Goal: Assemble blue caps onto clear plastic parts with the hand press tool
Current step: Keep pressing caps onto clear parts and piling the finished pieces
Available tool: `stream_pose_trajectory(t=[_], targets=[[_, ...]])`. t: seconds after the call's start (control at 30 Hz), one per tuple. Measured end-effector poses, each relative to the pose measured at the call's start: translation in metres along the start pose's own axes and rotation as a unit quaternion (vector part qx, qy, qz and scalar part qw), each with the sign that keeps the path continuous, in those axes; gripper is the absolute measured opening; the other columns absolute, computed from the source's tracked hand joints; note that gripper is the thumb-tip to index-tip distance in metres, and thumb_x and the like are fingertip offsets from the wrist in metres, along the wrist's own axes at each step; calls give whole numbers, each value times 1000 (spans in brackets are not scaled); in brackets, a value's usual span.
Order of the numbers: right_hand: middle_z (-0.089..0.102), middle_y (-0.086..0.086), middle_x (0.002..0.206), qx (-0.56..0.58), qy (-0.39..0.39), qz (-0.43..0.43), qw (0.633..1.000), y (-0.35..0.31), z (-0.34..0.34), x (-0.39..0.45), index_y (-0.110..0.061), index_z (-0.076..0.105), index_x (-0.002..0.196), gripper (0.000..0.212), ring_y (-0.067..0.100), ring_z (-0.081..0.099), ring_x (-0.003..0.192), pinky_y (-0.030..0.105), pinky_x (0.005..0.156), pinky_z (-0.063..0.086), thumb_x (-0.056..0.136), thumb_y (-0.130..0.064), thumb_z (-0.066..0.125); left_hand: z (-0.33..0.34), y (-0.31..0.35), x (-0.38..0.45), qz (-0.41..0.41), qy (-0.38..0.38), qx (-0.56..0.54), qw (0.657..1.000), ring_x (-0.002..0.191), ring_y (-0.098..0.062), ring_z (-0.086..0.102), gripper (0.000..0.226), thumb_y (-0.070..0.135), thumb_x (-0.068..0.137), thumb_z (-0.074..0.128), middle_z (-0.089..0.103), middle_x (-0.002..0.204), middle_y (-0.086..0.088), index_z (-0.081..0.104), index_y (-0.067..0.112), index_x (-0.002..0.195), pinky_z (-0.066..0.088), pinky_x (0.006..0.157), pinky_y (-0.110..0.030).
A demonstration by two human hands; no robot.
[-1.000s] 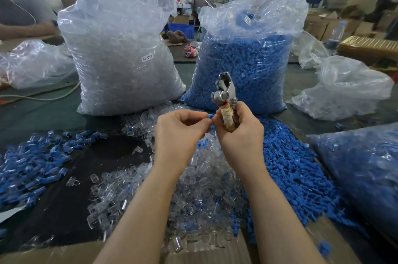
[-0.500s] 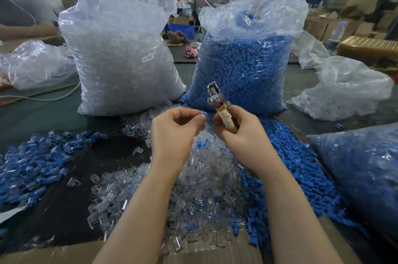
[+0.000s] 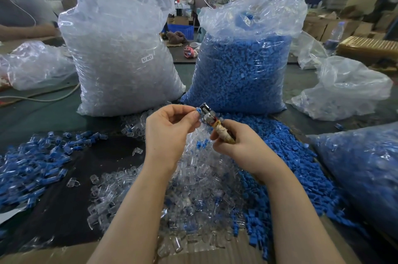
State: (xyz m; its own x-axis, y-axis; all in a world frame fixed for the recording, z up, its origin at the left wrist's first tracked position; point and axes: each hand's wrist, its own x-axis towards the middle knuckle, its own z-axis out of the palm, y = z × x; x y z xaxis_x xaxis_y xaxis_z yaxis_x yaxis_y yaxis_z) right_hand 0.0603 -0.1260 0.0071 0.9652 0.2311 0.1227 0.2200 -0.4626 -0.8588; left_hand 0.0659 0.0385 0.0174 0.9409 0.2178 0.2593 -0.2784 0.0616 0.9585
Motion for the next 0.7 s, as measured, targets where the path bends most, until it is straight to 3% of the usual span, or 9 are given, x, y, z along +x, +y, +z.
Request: stream_pose_trajectory(t=[0.3,0.57,0.7], targets=[[51,-16,54,-44,4,0,999,3,0,0,-26,60,81,23,3,39,46,17,45,33,80,-4,54,-2,3,-1,2,-20,-2,1000,66,-11,70,14,-1,83,73,74,71,-1,72,13,80,54,63,-17],[54,-15,56,-83,10,-2,996,6,2,2,-28,59,80,20,3,43,47,19,45,35,80,-8,54,-3,0,1,-19,-22,2,1000,67,-10,71,10,2,83,73,74,72,-2,73,12,83,54,63,-17],[59,-14,63,-121,24,-6,992,5,2,4,-28,59,81,15,4,50,53,26,50,40,81,-13,57,-8,-3,5,-85,-24,-30,996,68,-11,72,4,4,87,69,75,73,-4,70,7,90,56,62,-19]])
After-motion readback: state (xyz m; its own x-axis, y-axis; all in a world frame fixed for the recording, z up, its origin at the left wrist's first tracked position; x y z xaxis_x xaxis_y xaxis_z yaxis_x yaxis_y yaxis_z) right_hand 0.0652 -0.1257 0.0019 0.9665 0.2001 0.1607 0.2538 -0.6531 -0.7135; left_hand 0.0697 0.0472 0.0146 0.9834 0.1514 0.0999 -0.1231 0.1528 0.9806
